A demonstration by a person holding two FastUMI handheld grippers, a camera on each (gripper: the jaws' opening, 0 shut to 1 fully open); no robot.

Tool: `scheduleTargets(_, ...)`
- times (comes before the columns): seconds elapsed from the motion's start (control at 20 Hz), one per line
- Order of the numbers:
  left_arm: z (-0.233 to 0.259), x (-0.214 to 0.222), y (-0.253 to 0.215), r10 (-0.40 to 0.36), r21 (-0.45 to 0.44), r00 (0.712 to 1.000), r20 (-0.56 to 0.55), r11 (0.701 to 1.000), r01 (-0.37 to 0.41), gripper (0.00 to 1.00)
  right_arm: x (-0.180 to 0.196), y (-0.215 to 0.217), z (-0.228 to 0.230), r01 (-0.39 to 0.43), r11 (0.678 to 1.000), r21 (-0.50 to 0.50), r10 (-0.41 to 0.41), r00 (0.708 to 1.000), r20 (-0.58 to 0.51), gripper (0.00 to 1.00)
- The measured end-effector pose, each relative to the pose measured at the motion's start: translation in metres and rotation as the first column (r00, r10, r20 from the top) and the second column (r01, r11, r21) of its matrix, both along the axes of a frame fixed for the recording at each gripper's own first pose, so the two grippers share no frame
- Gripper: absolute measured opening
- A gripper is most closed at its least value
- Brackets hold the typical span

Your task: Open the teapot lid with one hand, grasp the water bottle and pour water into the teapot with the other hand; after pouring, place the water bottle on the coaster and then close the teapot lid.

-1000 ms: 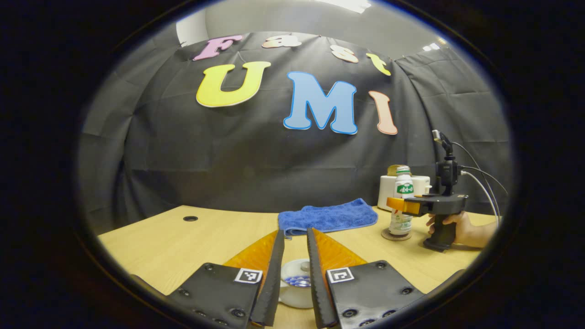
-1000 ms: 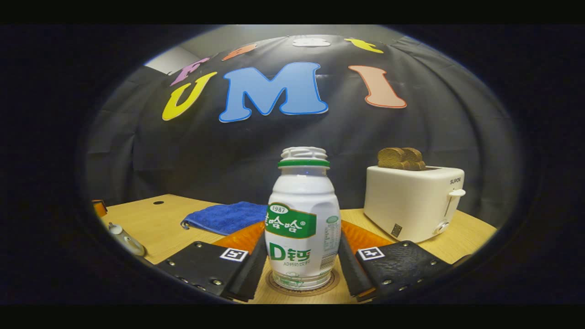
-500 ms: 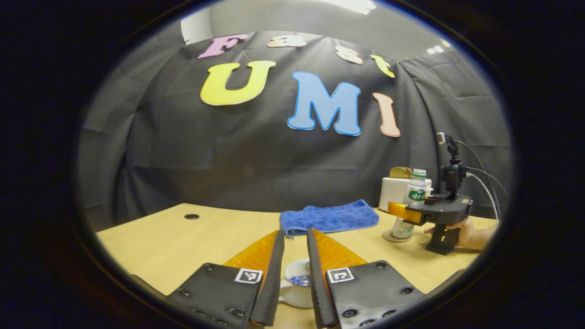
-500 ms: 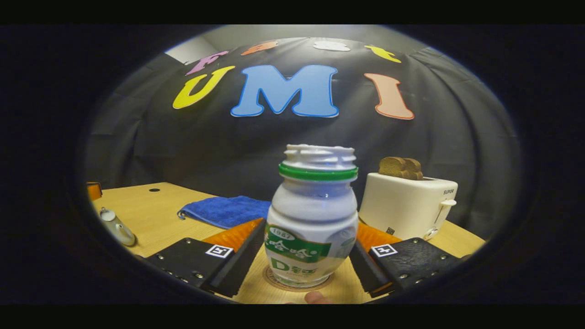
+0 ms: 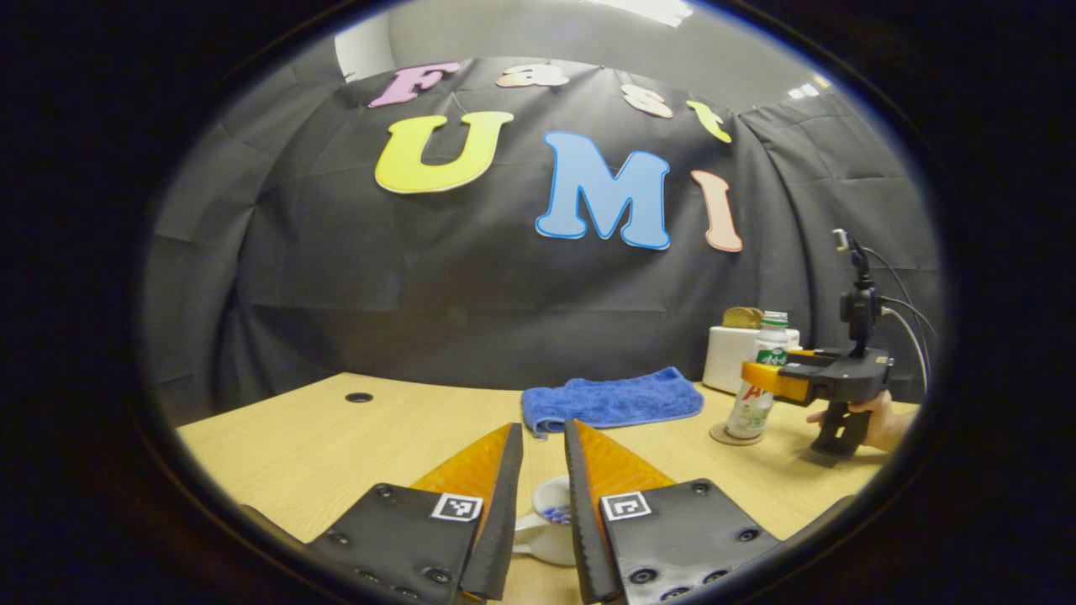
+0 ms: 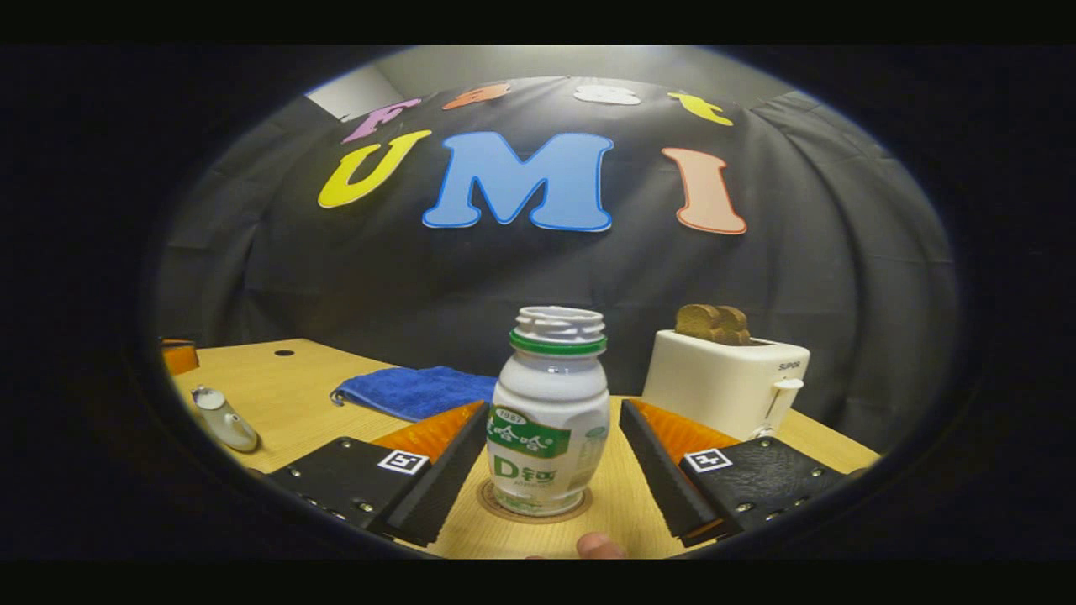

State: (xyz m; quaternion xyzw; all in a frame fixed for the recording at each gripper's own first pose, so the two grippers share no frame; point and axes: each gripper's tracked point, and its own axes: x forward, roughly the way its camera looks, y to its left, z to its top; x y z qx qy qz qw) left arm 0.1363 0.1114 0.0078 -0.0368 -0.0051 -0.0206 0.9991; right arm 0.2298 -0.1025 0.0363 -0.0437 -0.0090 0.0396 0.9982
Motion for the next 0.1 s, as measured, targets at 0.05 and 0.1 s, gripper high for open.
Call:
scheduleTargets(0.05, 0.002, -0.001, 0.003, 0.013, -0.003, 1.0, 0.003, 1.0, -0.013, 0.41, -0.012, 0.0, 0.001, -0.008, 1.0, 0.01, 0.008, 1.0, 0.004, 0.95)
scheduleTargets(0.1, 0.003, -0.004, 0.009, 0.038, -0.007, 0.999, 0.007, 0.999, -0.038, 0.41, -0.025, 0.0, 0.002, -0.015, 1.0, 0.019, 0.015, 1.0, 0.007, 0.95)
